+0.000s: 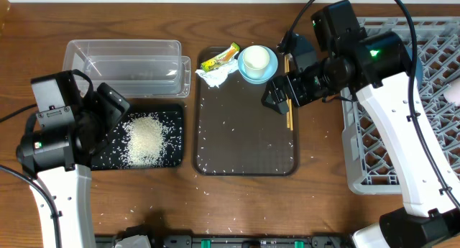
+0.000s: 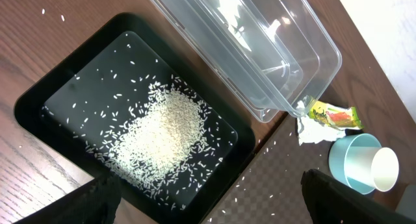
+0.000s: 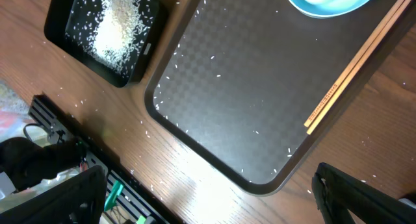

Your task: Sort waste into correct bins and load items into the dishwasher rack

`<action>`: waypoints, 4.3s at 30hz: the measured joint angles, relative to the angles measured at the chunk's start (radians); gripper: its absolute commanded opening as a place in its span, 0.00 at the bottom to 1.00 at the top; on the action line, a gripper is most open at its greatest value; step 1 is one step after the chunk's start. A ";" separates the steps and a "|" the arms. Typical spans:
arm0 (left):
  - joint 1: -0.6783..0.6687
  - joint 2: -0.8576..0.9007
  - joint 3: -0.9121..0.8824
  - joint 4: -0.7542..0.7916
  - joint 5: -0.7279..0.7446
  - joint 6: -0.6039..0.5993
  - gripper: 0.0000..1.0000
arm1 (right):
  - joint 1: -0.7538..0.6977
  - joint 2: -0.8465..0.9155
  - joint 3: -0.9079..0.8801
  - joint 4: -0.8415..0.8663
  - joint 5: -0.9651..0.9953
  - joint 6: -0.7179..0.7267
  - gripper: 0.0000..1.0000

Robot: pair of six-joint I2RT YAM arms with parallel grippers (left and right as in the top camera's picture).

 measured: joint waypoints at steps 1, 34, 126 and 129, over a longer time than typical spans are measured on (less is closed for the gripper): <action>0.000 0.000 0.000 0.000 0.000 0.000 0.92 | 0.000 0.000 0.000 0.000 0.000 0.000 0.99; -0.042 0.001 0.000 0.019 0.299 -0.013 0.92 | 0.000 0.000 0.000 0.000 0.000 0.000 0.99; 0.004 0.365 0.269 -0.031 0.023 0.218 0.92 | 0.000 0.000 -0.001 0.089 -0.004 0.003 0.99; 0.004 0.365 0.269 -0.031 0.023 0.218 0.92 | 0.000 0.000 -0.001 0.159 -0.014 0.007 0.99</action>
